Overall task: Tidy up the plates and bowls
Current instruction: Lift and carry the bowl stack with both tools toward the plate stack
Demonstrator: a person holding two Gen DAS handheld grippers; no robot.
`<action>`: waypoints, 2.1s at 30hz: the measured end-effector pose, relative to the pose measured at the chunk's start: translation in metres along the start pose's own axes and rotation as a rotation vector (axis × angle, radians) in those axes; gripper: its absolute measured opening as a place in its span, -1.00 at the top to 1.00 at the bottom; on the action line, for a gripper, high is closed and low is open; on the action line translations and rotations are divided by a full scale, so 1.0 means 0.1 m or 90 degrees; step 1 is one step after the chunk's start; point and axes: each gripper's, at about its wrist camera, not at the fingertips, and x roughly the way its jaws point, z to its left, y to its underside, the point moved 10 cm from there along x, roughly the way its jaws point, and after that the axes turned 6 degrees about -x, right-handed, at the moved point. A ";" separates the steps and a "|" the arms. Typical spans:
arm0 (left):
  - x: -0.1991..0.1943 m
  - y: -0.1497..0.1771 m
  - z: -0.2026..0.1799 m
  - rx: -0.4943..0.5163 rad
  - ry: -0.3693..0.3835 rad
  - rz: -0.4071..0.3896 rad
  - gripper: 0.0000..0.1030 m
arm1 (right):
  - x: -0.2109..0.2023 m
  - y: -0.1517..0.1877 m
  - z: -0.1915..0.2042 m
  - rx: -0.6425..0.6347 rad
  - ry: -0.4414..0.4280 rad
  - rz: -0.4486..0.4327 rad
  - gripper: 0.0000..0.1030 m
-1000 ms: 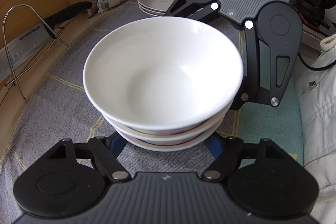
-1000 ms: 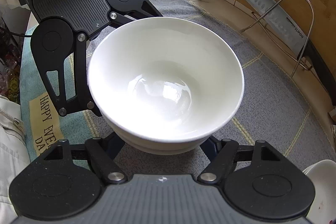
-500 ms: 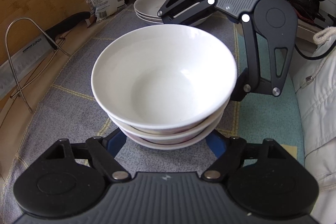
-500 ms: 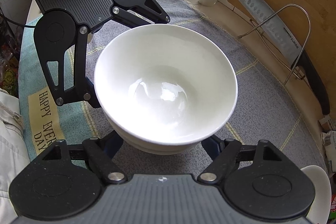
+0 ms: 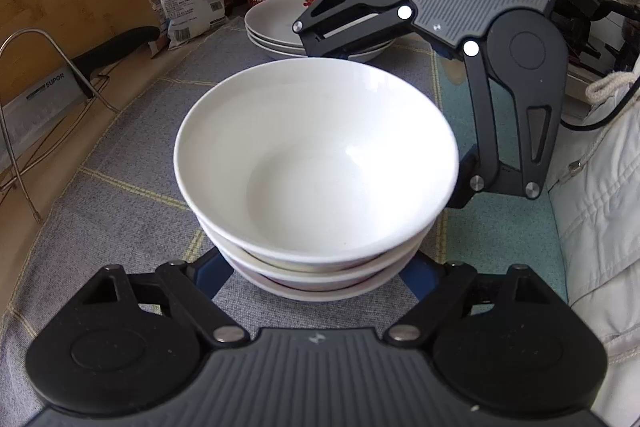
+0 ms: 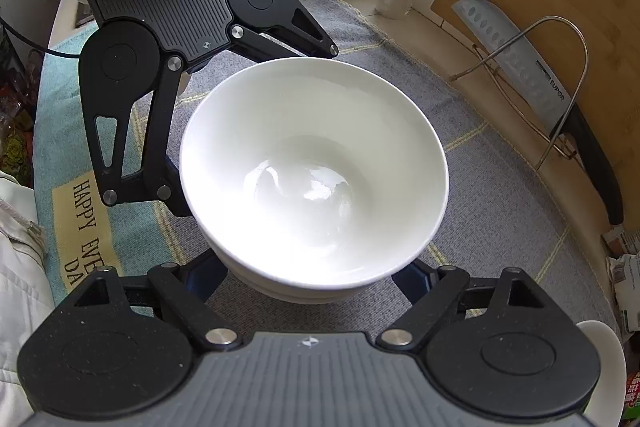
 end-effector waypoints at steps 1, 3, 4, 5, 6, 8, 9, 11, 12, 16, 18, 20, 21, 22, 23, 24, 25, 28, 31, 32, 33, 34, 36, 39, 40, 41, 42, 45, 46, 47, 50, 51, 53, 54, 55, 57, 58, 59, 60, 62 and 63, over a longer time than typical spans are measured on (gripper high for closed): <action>0.00 0.00 -0.01 0.000 0.001 0.000 -0.71 | 0.00 0.00 0.00 0.001 -0.001 0.000 -0.77; 0.00 0.00 0.00 -0.002 0.003 0.000 -0.71 | 0.00 0.00 -0.01 0.009 -0.008 0.000 -0.77; -0.01 0.00 -0.01 -0.002 0.003 -0.001 -0.70 | 0.00 0.01 -0.01 0.011 -0.010 0.000 -0.77; 0.00 0.00 0.00 -0.002 0.003 -0.001 -0.70 | 0.00 0.01 -0.01 0.013 -0.012 0.000 -0.76; 0.00 0.00 0.00 -0.002 0.004 -0.001 -0.70 | 0.00 0.01 0.00 0.016 -0.014 0.000 -0.76; 0.00 0.00 0.00 -0.002 0.005 0.000 -0.70 | 0.01 0.01 -0.01 0.023 -0.018 0.000 -0.75; 0.00 0.00 -0.01 -0.001 0.004 0.001 -0.70 | 0.02 0.01 -0.01 0.028 -0.023 0.000 -0.75; 0.01 -0.01 0.01 -0.001 0.005 0.003 -0.70 | 0.02 0.01 -0.02 0.039 -0.032 -0.001 -0.75; 0.01 -0.01 0.01 -0.001 0.006 0.002 -0.69 | 0.02 0.01 -0.02 0.042 -0.032 -0.002 -0.73; 0.01 -0.01 0.01 0.000 0.007 0.005 -0.69 | 0.01 0.00 -0.02 0.046 -0.031 -0.002 -0.71; 0.01 -0.01 0.02 0.000 0.009 0.006 -0.69 | 0.01 0.00 -0.02 0.049 -0.030 -0.002 -0.71; 0.01 -0.01 0.02 0.001 0.010 0.009 -0.69 | 0.01 0.00 -0.02 0.050 -0.027 -0.002 -0.70; 0.01 -0.01 0.02 0.000 0.011 0.010 -0.69 | 0.01 0.00 -0.02 0.051 -0.026 -0.001 -0.70; 0.02 -0.01 0.02 -0.001 0.012 0.012 -0.69 | 0.01 0.00 -0.02 0.053 -0.024 -0.001 -0.70; 0.02 -0.01 0.01 -0.001 0.013 0.013 -0.69 | 0.01 0.00 -0.02 0.053 -0.023 -0.001 -0.70; 0.02 -0.01 0.01 -0.002 0.013 0.014 -0.69 | 0.00 0.00 -0.01 0.053 -0.022 -0.001 -0.70; 0.03 -0.01 0.00 -0.003 0.014 0.014 -0.69 | 0.00 0.00 -0.01 0.052 -0.021 -0.001 -0.70; 0.03 -0.03 -0.02 0.000 0.014 0.014 -0.69 | -0.03 0.01 0.01 0.053 -0.018 0.000 -0.70; 0.02 -0.06 -0.06 0.001 0.010 0.017 -0.69 | -0.07 0.02 0.02 0.052 -0.015 -0.003 -0.70; 0.02 -0.07 -0.07 0.001 0.006 0.019 -0.69 | -0.09 0.03 0.02 0.050 -0.014 -0.005 -0.69; 0.01 -0.09 -0.08 0.002 0.003 0.021 -0.69 | -0.10 0.03 0.02 0.048 -0.014 -0.008 -0.69; 0.00 -0.11 -0.10 0.001 -0.001 0.023 -0.69 | -0.13 0.04 0.01 0.047 -0.015 -0.012 -0.69; -0.01 -0.17 -0.12 0.000 -0.008 0.027 -0.69 | -0.17 0.05 -0.01 0.045 -0.019 -0.020 -0.69; -0.01 -0.28 -0.17 -0.005 -0.026 0.031 -0.69 | -0.25 0.09 -0.06 0.036 -0.022 -0.033 -0.69; -0.01 -0.32 -0.19 -0.009 -0.030 0.031 -0.69 | -0.29 0.11 -0.08 0.033 -0.024 -0.036 -0.69; 0.00 -0.37 -0.20 -0.010 -0.036 0.031 -0.69 | -0.32 0.13 -0.11 0.030 -0.026 -0.038 -0.69; 0.01 -0.43 -0.22 -0.010 -0.039 0.030 -0.69 | -0.36 0.15 -0.14 0.025 -0.027 -0.040 -0.69; 0.07 -0.62 -0.25 -0.012 -0.048 0.023 -0.69 | -0.49 0.24 -0.25 0.016 -0.023 -0.047 -0.69; 0.09 -0.69 -0.27 -0.011 -0.051 0.021 -0.69 | -0.54 0.28 -0.30 0.011 -0.019 -0.049 -0.69; 0.11 -0.75 -0.28 -0.009 -0.053 0.019 -0.69 | -0.58 0.31 -0.34 0.009 -0.017 -0.050 -0.69; 0.20 -0.97 -0.31 -0.004 -0.056 0.012 -0.69 | -0.72 0.45 -0.48 0.004 -0.006 -0.052 -0.69; 0.25 -1.04 -0.31 0.000 -0.056 0.011 -0.69 | -0.76 0.49 -0.53 0.003 -0.002 -0.052 -0.69; 0.31 -1.17 -0.33 0.009 -0.057 0.009 -0.69 | -0.85 0.60 -0.64 0.005 0.008 -0.052 -0.69; 0.35 -1.25 -0.34 0.014 -0.056 0.008 -0.69 | -0.88 0.65 -0.69 0.007 0.013 -0.052 -0.69; 0.40 -1.31 -0.35 0.018 -0.054 0.007 -0.69 | -0.91 0.70 -0.73 0.011 0.016 -0.052 -0.69; 0.47 -1.42 -0.36 0.026 -0.049 0.006 -0.69 | -0.98 0.80 -0.82 0.018 0.022 -0.052 -0.69; 0.52 -1.49 -0.36 0.031 -0.047 0.006 -0.69 | -1.00 0.84 -0.86 0.021 0.025 -0.052 -0.69; 0.55 -1.55 -0.36 0.037 -0.047 0.005 -0.69 | -1.03 0.90 -0.92 0.025 0.029 -0.051 -0.69; 0.59 -1.60 -0.36 0.041 -0.046 0.005 -0.69 | -1.06 0.95 -0.97 0.028 0.034 -0.050 -0.69; 0.68 -1.72 -0.35 0.052 -0.044 0.004 -0.69 | -1.10 1.05 -1.07 0.036 0.044 -0.048 -0.69; 0.73 -1.78 -0.35 0.056 -0.042 0.004 -0.69 | -1.12 1.09 -1.12 0.040 0.049 -0.046 -0.69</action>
